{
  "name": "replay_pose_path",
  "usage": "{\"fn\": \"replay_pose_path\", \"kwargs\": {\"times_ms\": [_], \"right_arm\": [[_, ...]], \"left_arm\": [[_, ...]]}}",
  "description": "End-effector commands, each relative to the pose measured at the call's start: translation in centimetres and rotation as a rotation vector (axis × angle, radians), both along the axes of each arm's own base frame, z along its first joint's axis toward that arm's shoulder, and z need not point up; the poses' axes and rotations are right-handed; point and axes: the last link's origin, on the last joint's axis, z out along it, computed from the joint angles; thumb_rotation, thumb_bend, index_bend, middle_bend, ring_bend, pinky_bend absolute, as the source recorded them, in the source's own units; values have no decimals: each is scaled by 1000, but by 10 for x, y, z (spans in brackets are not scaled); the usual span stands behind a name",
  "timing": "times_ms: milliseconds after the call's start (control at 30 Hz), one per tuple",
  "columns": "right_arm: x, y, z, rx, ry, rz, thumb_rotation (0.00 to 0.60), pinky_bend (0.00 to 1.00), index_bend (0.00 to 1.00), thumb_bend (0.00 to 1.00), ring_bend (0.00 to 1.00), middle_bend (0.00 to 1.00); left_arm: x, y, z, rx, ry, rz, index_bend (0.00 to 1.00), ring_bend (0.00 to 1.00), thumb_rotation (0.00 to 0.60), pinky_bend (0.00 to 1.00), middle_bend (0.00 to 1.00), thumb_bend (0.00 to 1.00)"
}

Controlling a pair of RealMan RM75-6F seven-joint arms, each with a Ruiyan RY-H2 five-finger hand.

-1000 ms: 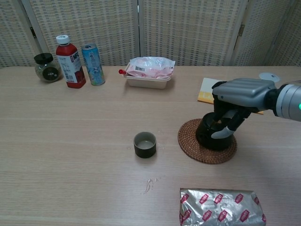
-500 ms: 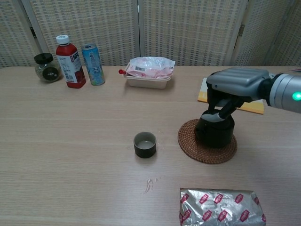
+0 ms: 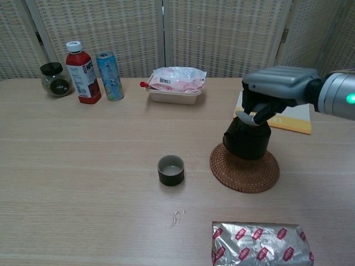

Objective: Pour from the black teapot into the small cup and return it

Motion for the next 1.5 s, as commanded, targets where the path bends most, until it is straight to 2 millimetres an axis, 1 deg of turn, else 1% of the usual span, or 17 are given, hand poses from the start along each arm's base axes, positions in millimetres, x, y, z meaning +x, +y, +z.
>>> {"fn": "replay_pose_path", "kwargs": {"times_ms": [33, 167, 367, 600, 767, 1200, 1500], "right_arm": [[2, -2, 2, 0, 2, 2, 379, 467, 1000, 610, 909, 1000], [5, -4, 3, 8, 3, 1, 377, 493, 1000, 611, 909, 1000], [9, -7, 4, 19, 19, 4, 379, 561, 1000, 611, 909, 1000], [20, -11, 3, 34, 23, 23, 391, 563, 1000, 611, 909, 1000], [33, -13, 1, 48, 38, 69, 392, 563, 1000, 611, 909, 1000], [71, -18, -20, 97, 132, 202, 392, 570, 1000, 611, 909, 1000], [95, -20, -38, 116, 219, 287, 392, 578, 1000, 611, 909, 1000]], "left_arm": [[0, 0, 0, 2, 0, -1, 35, 2, 600, 0, 0, 139], [1, -1, 1, 4, 0, -2, 35, 2, 600, 0, 0, 139], [1, -2, 1, 6, 0, -2, 35, 2, 600, 0, 0, 139], [1, -3, 1, 8, 2, 0, 35, 2, 600, 0, 0, 139], [1, -4, 2, 12, 4, 1, 35, 2, 600, 0, 0, 139], [1, -8, 3, 22, 2, 2, 35, 2, 600, 0, 0, 139], [-2, -16, 4, 40, -1, 15, 35, 2, 600, 0, 0, 139]]}}
